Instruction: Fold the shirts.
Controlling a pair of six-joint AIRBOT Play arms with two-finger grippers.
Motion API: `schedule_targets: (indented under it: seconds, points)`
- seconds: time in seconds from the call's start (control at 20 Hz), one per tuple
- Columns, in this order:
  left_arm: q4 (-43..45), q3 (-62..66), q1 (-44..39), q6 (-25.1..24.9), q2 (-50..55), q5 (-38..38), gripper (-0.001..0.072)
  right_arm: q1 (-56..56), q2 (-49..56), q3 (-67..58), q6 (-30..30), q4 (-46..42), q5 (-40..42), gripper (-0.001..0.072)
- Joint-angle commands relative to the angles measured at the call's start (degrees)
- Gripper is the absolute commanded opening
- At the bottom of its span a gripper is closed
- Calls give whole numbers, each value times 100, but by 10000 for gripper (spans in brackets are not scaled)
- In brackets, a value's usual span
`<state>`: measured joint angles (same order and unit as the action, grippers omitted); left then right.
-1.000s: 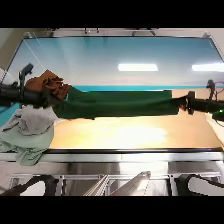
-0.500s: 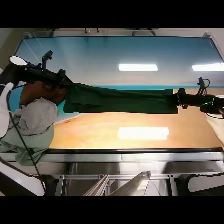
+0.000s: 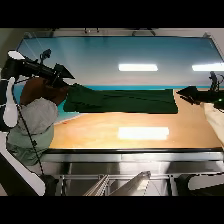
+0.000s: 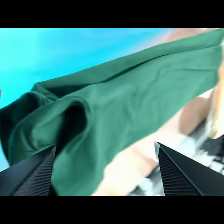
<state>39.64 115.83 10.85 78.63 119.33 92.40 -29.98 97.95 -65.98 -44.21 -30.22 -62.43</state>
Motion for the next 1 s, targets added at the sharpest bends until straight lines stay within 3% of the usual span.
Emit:
schedule_targets:
  seconds: [0.0,0.15,0.2,0.25,0.3,0.35,0.4,0.45,0.5,0.8,0.95]
  points:
    - [-452,-79,37,199,-114,61,701,107,282,-146,-413,-345,-210,521]
    - [-476,-330,-238,175,-160,48,685,557,625,-151,-662,-341,-229,490]
    - [-476,-389,-407,153,-157,31,580,730,680,-173,-717,-323,-264,413]
    - [-470,-428,-577,46,-155,-2,505,907,688,-173,-728,-319,-267,401]
    - [-472,-420,-761,-24,-129,-15,475,1056,688,-177,-739,-308,-271,325]
    - [-431,-422,-970,-26,-118,-122,473,1165,686,-192,-835,-302,-291,113]
    - [-302,-422,-1178,-28,-118,-278,317,1228,684,-240,-859,-299,-358,21]
    - [-96,-420,-1392,-72,-118,-468,37,1231,673,-310,-859,-302,-496,21]
    - [136,-422,-1589,-94,-118,-654,-4,1202,643,-400,-859,-302,-715,20]
    - [1639,-420,-3244,173,-79,-2072,-4,660,-363,-769,-1123,-278,-1700,20]
    - [1690,-258,-3987,315,271,-2717,-4,566,-970,-984,-1154,361,-2476,20]
